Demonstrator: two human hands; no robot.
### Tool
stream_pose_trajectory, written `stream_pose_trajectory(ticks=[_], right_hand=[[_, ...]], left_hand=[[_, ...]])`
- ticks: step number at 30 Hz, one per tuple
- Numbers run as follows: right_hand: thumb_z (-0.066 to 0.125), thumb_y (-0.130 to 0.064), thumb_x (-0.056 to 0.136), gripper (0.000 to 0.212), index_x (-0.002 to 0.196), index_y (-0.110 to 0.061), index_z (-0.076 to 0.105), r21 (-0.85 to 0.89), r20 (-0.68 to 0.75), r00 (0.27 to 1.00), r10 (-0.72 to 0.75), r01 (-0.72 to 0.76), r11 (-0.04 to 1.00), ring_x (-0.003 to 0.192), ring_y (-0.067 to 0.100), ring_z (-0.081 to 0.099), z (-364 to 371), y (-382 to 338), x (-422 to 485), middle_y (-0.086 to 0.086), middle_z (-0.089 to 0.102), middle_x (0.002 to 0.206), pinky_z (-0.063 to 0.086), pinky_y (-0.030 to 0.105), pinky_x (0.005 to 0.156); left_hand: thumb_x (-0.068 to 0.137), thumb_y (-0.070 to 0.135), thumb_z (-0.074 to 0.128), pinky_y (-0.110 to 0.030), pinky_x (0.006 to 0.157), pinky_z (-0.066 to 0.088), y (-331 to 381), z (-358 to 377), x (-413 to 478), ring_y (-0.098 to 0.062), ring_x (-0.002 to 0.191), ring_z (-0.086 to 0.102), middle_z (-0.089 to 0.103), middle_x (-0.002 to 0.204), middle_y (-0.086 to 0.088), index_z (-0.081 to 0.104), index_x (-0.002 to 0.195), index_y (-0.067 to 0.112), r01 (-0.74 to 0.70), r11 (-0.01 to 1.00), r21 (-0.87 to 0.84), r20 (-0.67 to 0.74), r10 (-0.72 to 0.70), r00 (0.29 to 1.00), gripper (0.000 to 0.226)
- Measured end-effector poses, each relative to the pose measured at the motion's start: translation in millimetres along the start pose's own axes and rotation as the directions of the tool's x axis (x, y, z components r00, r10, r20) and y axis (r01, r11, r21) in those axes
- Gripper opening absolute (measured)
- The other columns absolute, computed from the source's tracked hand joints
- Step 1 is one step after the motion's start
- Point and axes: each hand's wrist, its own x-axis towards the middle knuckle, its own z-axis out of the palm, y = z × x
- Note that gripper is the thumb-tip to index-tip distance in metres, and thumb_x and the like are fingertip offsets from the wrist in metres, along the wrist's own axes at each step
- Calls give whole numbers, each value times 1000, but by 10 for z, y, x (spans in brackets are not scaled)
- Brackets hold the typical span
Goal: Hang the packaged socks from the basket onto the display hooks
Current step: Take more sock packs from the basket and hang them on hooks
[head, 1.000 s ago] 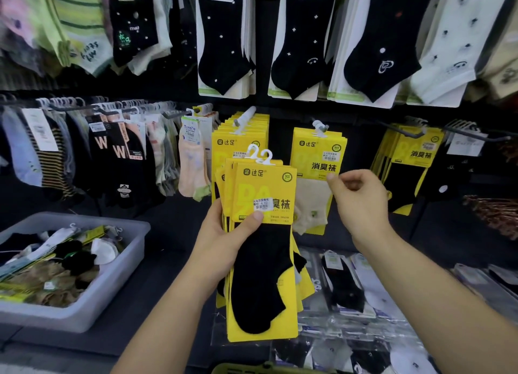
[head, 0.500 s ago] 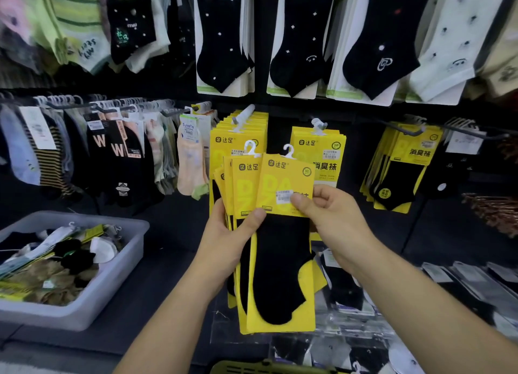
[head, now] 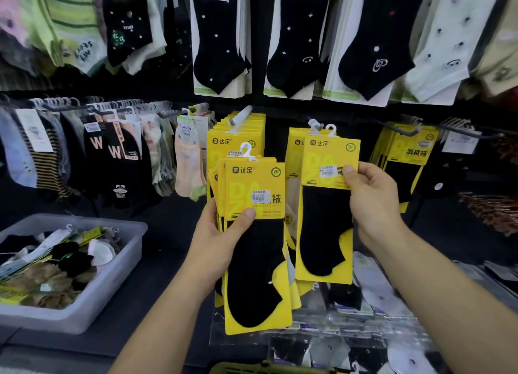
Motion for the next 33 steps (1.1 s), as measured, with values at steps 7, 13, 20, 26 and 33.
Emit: stream_pose_trajectory(ticks=[7, 13, 20, 26, 33], right_hand=[[55, -21, 102, 12, 102, -24, 67, -57, 41, 998, -49, 51, 997, 92, 10, 73, 73, -1, 65, -7, 77, 95, 57, 40, 92], [57, -22, 101, 11, 96, -30, 64, -163, 37, 996, -80, 85, 983, 87, 7, 72, 125, 17, 150, -6, 76, 91, 58, 32, 83], [70, -32, 92, 22, 102, -14, 63, -281, -75, 995, -68, 45, 959, 76, 5, 57, 121, 105, 143, -7, 61, 83, 41, 9, 60], [72, -54, 82, 35, 84, -20, 66, -259, 144, 990, 13, 25, 966, 67, 2, 59, 242, -45, -326, 3, 65, 77, 47, 22, 61], [80, -43, 80, 36, 94, -15, 63, -271, 290, 952, 101, -20, 962, 78, 29, 70, 401, -50, -620, 13, 72, 86, 59, 41, 65]], left_hand=[[76, 49, 81, -11, 75, 58, 15, -16, 6, -5, 103, 77, 80, 114, 13, 67, 123, 37, 20, 1000, -1, 4, -20, 1000, 51], [74, 47, 81, -14, 73, 59, 47, -81, 0, -8, 102, 78, 81, 113, 10, 66, 126, 33, 50, 998, -24, 38, -49, 998, 56], [77, 47, 80, -14, 78, 59, 41, -57, -21, -7, 106, 77, 80, 118, 10, 66, 129, 31, 32, 999, -29, 35, -31, 999, 56], [82, 46, 88, -17, 80, 60, 19, 31, -21, -10, 108, 77, 80, 119, 9, 65, 128, 32, 19, 999, -40, 0, -20, 1000, 53], [64, 58, 86, -22, 82, 62, -67, 181, -100, -12, 110, 76, 79, 120, 9, 63, 128, 32, 34, 997, -73, -18, -36, 999, 74]])
